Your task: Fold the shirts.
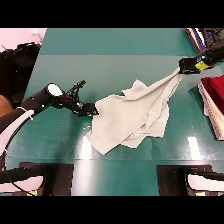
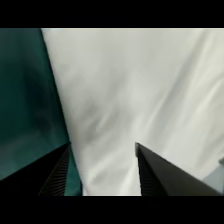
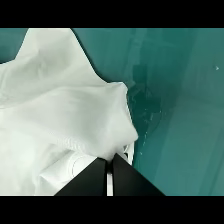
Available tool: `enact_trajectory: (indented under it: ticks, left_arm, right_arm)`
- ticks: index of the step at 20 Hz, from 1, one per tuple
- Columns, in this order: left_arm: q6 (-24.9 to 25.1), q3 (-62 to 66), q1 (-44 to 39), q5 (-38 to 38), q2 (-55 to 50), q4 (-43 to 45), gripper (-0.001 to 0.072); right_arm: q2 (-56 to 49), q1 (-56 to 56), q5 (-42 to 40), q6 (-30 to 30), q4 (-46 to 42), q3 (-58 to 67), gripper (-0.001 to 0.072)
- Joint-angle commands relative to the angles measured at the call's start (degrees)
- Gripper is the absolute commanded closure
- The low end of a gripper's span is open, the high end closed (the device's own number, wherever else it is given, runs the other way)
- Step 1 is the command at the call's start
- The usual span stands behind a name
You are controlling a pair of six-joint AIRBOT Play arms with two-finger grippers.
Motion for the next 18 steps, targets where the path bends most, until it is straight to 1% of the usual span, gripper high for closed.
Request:
enact_trajectory:
  ticks: [1, 3, 5, 6, 8, 9, 12, 14, 16, 18]
  left_arm:
    - [0.57, -1.88, 0.02, 1.09, 0.35, -0.04, 0.022]
    - [-0.76, -1.88, 0.02, 1.36, 0.33, 1.6, 0.022]
    - [-0.72, -1.88, 0.02, 1.27, 0.26, 0.37, 0.0223]
    - [-0.63, -1.88, 0.02, 1.22, 0.15, 0.0, 0.0305]
    - [-0.26, -1.88, 0.02, 1.2, 0.04, 0.15, 0.0633]
    - [-0.2, -1.88, 0.02, 1.29, 0.04, 0.46, 0.0671]
    - [-0.22, -1.88, 0.02, 0.76, 0.04, 0.61, 0.0681]
    - [-0.39, -1.79, 0.22, 2.05, 1.33, 0.59, 0.0682]
    - [-1.42, 0.83, 1.57, 4.07, 6.49, 1.66, 0.0682]
    - [-1.84, 8.15, 4.35, 3.02, 13.31, 3.61, 0.0682]
  right_arm:
    - [0.02, 0.04, 0.22, 0.0, 0.33, 0.04, 0.0697]
    - [0.02, 0.02, 0.13, 0.0, 1.49, 0.04, 0.0697]
    - [0.02, 0.02, 0.04, 0.0, 1.49, 0.04, 0.0697]
    - [0.02, 0.02, -0.09, 0.0, 1.51, 0.04, 0.0697]
    - [0.02, 0.02, -0.04, 0.0, 1.51, 0.04, 0.0697]
    - [0.02, 0.02, 0.04, 0.0, 1.51, 0.04, 0.0697]
    - [0.04, 0.02, 0.13, 0.0, 1.49, 0.07, 0.0697]
    - [0.85, 0.02, -0.04, -0.11, 1.46, 0.07, 0.0697]
    - [3.58, -0.02, -1.64, -0.98, 1.44, 0.09, 0.0697]
    - [8.09, -0.04, -4.39, -1.11, 1.4, 0.09, 0.0697]
